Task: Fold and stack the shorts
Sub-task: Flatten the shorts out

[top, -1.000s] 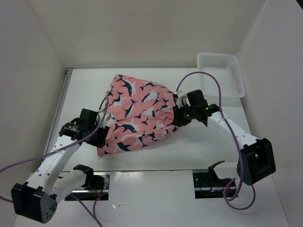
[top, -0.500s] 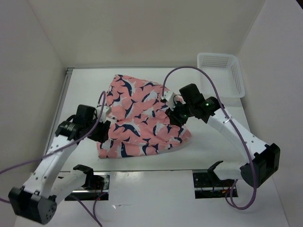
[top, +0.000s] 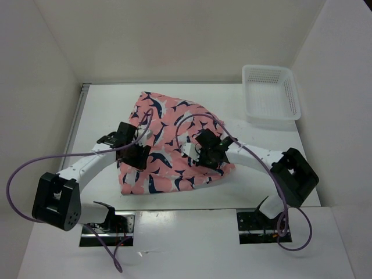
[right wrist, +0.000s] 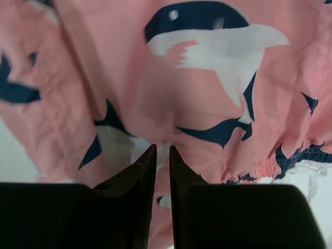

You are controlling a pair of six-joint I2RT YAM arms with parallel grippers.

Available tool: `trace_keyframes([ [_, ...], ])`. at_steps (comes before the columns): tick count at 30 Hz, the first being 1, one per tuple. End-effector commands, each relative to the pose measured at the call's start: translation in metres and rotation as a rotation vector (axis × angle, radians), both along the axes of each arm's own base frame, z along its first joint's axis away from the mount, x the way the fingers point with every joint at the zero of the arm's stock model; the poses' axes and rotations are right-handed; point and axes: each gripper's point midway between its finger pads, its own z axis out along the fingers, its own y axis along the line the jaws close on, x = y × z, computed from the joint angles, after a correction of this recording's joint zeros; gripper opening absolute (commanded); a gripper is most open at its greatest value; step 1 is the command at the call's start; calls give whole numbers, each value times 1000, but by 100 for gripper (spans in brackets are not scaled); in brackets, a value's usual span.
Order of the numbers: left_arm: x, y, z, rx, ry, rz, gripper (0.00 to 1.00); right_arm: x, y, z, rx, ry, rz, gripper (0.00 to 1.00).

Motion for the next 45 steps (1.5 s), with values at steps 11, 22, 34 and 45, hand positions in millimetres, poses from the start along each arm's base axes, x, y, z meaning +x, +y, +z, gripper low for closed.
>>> trace_keyframes([
  [11, -118, -23, 28, -119, 373, -163, 55, -56, -7, 15, -97, -182, 450, 13],
  [22, -23, -9, 23, 7, 3, -66, 75, -51, 22, 56, 27, -194, 386, 65],
  [34, -31, 10, -18, 106, 124, -25, 81, -60, -44, 38, -154, -95, 445, 81],
  [45, -40, 18, -24, 124, 150, -13, 18, -43, -79, 5, -288, -60, 425, 83],
])
